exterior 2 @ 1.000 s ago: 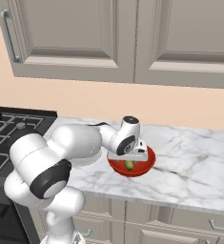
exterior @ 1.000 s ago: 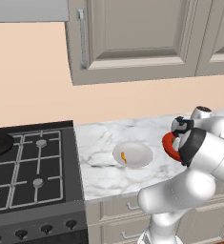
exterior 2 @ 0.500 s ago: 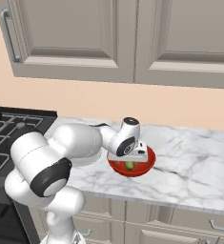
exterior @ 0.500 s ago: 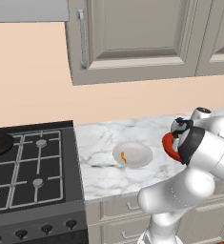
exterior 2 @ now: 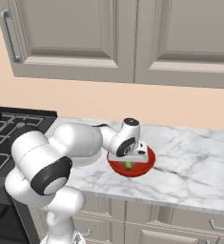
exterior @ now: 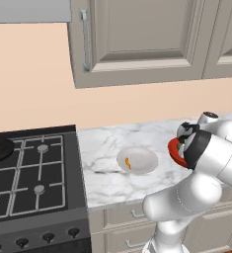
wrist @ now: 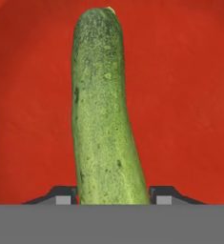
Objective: Place the shrimp on the plate and place the cucumber on the same plate.
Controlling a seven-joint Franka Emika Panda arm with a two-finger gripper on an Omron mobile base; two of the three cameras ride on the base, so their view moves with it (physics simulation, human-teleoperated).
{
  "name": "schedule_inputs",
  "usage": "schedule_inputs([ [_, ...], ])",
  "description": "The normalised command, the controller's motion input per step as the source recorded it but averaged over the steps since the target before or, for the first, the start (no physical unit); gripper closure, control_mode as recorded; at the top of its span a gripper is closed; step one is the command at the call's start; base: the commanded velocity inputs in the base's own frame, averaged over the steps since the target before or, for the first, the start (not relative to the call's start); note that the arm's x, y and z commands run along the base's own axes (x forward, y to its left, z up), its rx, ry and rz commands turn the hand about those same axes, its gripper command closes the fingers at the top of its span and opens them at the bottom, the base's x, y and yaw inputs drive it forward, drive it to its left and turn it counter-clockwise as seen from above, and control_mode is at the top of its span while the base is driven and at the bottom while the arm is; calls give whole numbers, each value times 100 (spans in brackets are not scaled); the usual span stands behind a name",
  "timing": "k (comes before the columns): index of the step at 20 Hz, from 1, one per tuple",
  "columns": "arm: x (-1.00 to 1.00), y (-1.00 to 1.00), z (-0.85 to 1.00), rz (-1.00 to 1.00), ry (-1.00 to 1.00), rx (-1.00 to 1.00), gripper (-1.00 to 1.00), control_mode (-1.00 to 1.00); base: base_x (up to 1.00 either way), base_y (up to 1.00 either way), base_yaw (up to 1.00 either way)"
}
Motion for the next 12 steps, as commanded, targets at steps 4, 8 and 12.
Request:
schedule_inputs([
  [4,0,0,0,0,0,0,100,-100,0,0,0],
  [8,-8,-1,32,0,0,0,100,-100,0,0,0],
  [12,-28,0,85,0,0,0,100,-100,0,0,0],
])
